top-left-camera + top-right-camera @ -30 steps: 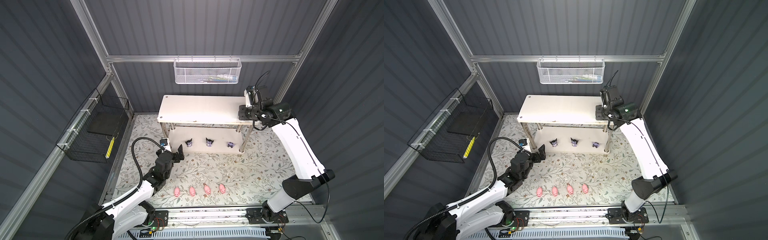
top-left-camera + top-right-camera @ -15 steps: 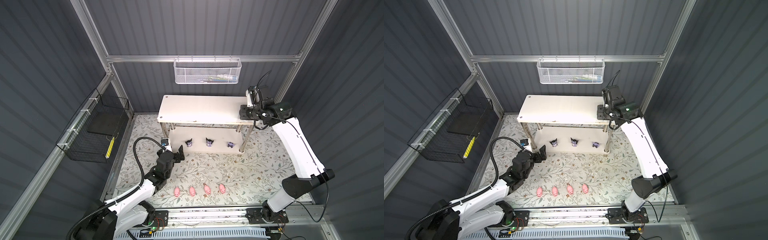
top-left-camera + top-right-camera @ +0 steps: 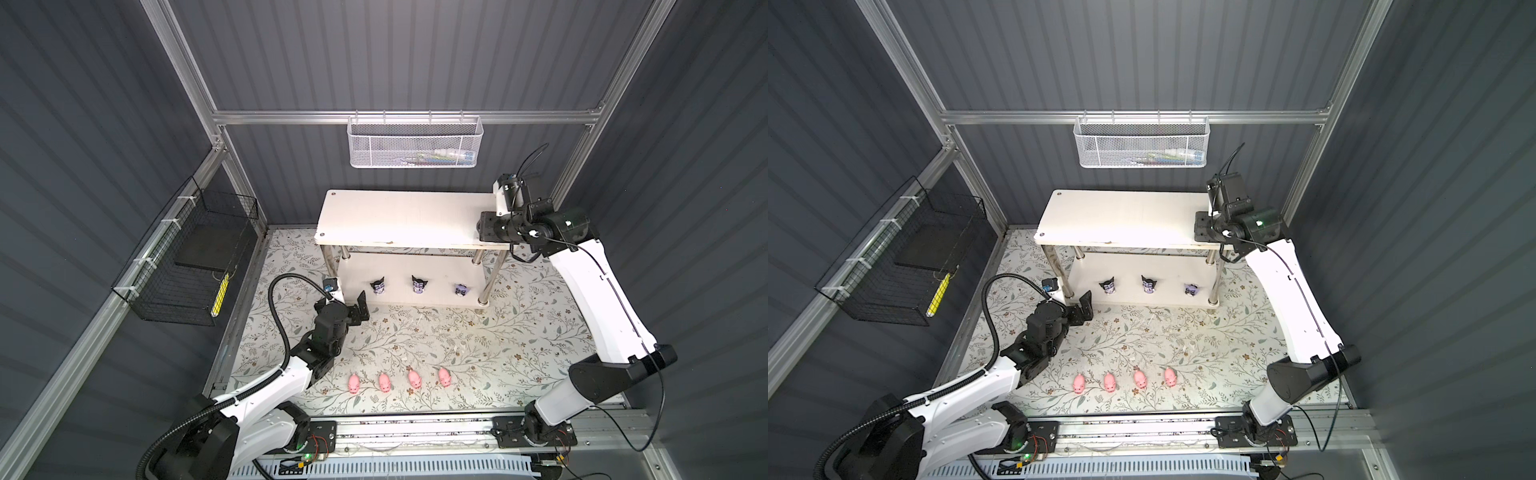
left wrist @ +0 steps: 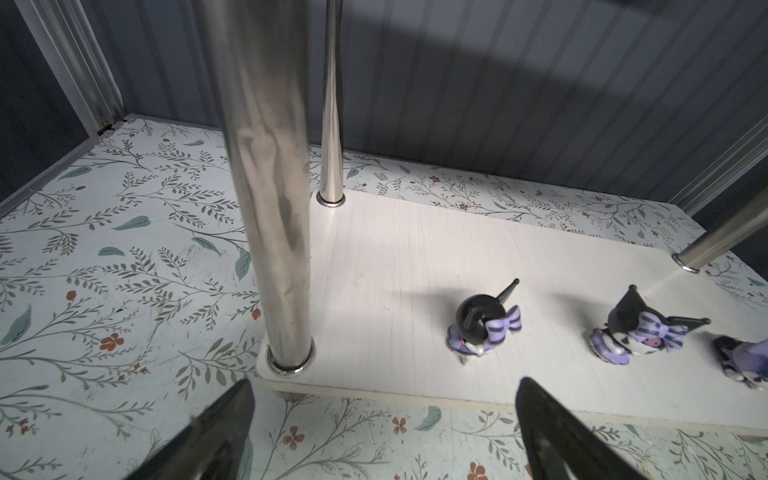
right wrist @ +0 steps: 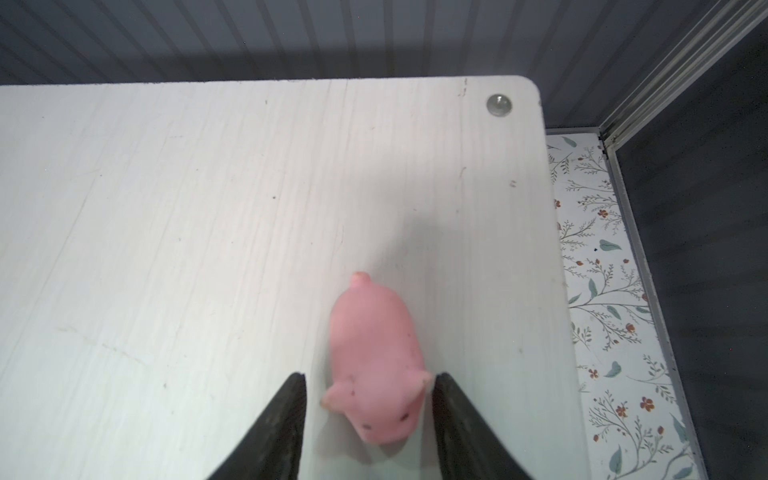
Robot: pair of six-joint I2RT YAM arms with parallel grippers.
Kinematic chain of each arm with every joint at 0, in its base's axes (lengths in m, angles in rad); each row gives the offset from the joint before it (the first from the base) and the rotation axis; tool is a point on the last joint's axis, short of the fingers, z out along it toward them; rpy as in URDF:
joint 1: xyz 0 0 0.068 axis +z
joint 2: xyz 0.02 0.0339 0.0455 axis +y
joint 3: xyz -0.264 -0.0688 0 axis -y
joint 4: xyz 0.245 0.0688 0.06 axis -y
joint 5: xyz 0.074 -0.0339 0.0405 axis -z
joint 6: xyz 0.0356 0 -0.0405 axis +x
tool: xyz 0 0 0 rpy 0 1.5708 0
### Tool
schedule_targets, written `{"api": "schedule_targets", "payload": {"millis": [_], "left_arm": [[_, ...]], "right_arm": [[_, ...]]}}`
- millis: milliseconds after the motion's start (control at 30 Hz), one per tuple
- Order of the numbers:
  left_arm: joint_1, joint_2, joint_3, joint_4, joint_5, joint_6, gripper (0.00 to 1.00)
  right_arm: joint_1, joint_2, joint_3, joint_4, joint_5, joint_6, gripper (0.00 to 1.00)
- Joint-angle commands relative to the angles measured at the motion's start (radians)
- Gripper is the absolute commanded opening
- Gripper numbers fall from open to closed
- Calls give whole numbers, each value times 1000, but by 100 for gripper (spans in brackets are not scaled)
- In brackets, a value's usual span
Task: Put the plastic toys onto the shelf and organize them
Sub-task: 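Carry the held pink pig with the right gripper over the top shelf, then lower the pig onto the top shelf and open the right gripper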
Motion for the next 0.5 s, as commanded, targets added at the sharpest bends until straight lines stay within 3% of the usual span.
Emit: {"api": "schedule_targets", "payload": {"millis": [0,467], "left_arm": [[7,9,11,31,10,-7,98],[8,14,10,31,15,-12,98]], "right_arm": [[1,-25,-22,23,-21,12,52],[6,-39,-55,66,-54,-1,52]]}}
